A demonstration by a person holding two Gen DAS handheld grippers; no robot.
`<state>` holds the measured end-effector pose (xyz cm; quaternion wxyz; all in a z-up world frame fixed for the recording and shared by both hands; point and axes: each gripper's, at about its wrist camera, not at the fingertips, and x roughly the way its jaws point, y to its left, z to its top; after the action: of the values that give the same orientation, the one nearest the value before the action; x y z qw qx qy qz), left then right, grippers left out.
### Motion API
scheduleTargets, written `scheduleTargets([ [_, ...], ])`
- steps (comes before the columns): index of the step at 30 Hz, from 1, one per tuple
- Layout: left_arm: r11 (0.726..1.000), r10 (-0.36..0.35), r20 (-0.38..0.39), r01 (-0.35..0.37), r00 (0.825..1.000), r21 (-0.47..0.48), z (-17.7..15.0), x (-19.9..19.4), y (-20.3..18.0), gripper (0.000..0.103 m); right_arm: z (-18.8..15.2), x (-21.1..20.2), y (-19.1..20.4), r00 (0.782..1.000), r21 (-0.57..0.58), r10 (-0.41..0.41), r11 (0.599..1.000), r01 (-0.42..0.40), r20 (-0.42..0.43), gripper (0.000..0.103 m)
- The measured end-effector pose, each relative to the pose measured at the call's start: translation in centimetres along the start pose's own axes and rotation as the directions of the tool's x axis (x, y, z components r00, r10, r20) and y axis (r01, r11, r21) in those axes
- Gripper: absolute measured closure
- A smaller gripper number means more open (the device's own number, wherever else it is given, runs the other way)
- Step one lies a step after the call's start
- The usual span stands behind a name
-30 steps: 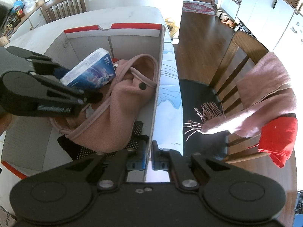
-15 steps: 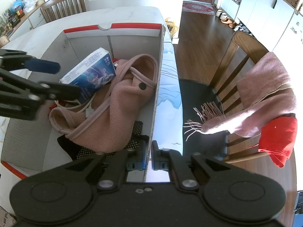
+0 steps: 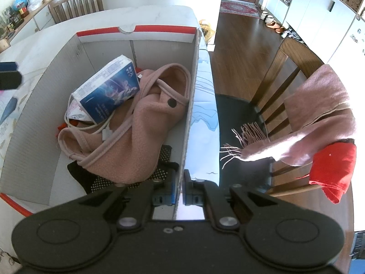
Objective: Organize objects
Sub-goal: 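Move the left gripper back to the pink strawberry plush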
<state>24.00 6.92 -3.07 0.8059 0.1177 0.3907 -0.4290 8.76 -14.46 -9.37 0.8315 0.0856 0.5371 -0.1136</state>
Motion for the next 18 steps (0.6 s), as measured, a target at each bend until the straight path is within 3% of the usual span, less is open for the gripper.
scheduleTargets([
  [6, 0.989, 0.102, 0.003, -0.101, 0.995, -0.107, -1.5, -2.3, 5.8, 0.028, 0.0, 0.1, 0.2, 1.0, -0.006, -0.011, 1.0, 0.011, -0.015, 0.098],
  [10, 0.972, 0.179, -0.006, -0.178, 0.984, -0.155, -2.6, -3.6, 9.3, 0.021, 0.1, 0.2, 0.1, 1.0, -0.007, -0.012, 1.0, 0.012, -0.029, 0.098],
  [15, 0.934, 0.274, -0.025, -0.272, 0.961, -0.233, -3.7, -5.1, 14.5, 0.019, 0.3, 0.3, 0.4, 0.999, -0.013, -0.021, 1.0, 0.02, -0.041, 0.098],
  [18, 0.9, 0.339, -0.037, -0.336, 0.94, -0.277, -4.2, -5.7, 17.9, 0.01, 0.4, 0.4, 0.4, 0.999, -0.013, -0.024, 1.0, 0.024, -0.047, 0.098],
])
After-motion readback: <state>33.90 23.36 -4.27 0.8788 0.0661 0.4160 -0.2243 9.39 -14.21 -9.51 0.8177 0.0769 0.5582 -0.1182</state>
